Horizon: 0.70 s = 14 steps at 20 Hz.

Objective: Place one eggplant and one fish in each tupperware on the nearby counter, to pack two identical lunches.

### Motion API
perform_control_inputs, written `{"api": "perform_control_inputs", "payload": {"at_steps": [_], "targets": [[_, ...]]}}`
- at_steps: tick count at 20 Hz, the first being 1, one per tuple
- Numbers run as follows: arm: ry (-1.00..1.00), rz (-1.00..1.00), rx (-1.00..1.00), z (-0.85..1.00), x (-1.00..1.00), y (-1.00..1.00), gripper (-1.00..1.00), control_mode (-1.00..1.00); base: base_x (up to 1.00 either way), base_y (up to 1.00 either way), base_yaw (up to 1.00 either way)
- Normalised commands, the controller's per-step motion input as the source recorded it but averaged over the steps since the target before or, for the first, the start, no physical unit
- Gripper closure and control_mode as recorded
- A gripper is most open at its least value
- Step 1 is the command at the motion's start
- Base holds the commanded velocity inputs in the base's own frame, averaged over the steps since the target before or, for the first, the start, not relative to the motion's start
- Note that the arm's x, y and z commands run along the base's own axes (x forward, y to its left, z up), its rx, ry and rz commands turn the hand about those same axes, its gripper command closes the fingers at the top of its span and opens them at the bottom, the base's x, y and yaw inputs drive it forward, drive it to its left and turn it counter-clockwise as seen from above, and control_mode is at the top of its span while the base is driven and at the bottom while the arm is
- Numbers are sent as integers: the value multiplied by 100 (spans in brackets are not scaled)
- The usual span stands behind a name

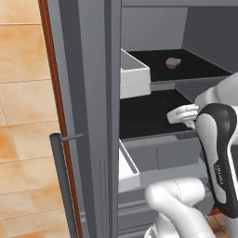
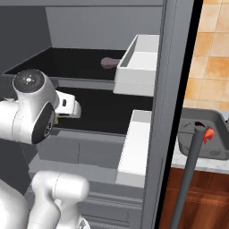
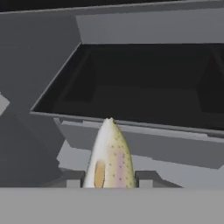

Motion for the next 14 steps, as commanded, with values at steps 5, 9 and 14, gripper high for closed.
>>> {"api": "perform_control_inputs", "payload": {"at_steps": [5,9,14], "targets": [[0,2,-6,-6,-39,13,100,100,-60,9,0],[0,0,0,0,0,0,100,100,-100,-10,-2],[0,0,0,0,0,0,100,100,-89,-81,-5]]}}
